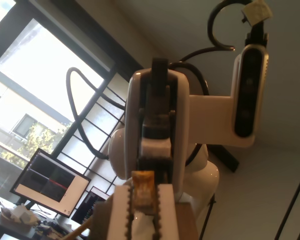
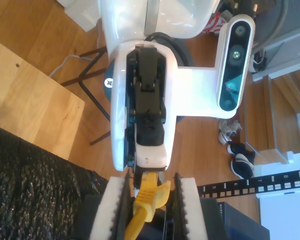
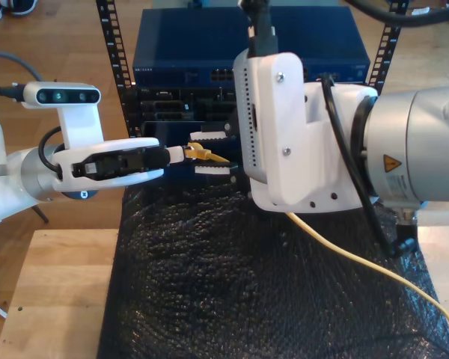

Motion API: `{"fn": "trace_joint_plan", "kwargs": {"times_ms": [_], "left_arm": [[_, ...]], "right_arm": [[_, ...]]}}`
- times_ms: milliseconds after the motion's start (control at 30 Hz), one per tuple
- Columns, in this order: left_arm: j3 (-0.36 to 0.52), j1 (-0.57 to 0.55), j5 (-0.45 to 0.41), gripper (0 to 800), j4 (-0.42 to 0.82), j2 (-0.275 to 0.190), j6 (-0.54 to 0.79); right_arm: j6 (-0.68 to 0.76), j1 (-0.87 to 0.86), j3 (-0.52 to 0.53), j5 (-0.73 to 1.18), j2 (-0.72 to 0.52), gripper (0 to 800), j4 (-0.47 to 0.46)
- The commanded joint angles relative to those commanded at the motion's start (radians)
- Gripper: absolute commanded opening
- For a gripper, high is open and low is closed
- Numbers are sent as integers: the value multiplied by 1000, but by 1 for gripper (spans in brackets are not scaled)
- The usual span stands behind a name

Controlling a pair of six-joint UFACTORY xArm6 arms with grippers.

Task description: Grab the cable and plug it in

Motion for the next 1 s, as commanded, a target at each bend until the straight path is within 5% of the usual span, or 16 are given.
{"fn": "trace_joint_plan", "kwargs": {"times_ms": [1000], "left_arm": [[0, 0, 14, 16, 3, 14, -80]], "right_arm": [[0, 0, 6, 0, -2, 198, 2]]}}
